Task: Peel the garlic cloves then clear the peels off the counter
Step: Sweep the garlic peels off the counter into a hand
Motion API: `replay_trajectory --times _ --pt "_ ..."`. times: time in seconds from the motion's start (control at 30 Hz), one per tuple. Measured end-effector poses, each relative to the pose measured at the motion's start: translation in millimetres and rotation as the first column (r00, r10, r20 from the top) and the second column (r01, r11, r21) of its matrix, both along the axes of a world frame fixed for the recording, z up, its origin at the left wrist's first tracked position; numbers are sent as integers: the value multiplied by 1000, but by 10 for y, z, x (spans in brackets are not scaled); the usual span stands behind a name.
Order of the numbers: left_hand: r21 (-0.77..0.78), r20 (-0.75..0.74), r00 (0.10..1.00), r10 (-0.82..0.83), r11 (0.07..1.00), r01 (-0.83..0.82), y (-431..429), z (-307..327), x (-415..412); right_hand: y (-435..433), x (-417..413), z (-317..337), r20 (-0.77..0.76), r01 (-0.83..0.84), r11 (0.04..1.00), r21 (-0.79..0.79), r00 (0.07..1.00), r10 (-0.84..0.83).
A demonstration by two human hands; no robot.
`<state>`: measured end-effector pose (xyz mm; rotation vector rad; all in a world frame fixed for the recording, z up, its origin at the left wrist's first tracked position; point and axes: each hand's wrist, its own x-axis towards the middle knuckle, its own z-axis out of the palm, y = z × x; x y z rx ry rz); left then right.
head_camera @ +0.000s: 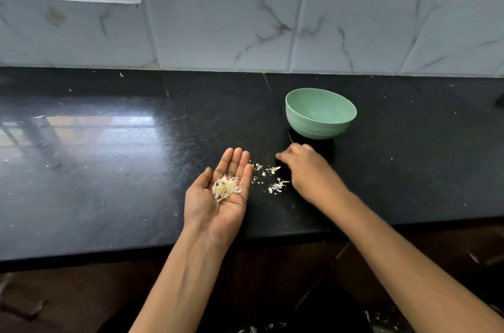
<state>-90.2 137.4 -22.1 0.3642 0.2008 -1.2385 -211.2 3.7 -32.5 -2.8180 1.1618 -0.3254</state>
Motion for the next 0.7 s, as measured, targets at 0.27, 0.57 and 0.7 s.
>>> replay_trajectory --times 0.27,0.57,0.7 --pt "24 22 997 68 997 -68 212 -19 38 143 168 169 166 -170 984 61 973 158" --pt "28 -19 992 125 992 -125 225 9 123 183 280 14 87 -421 907 32 905 417" --pt "10 -13 992 123 992 -123 238 19 121 219 112 187 220 -457 877 149 880 421"
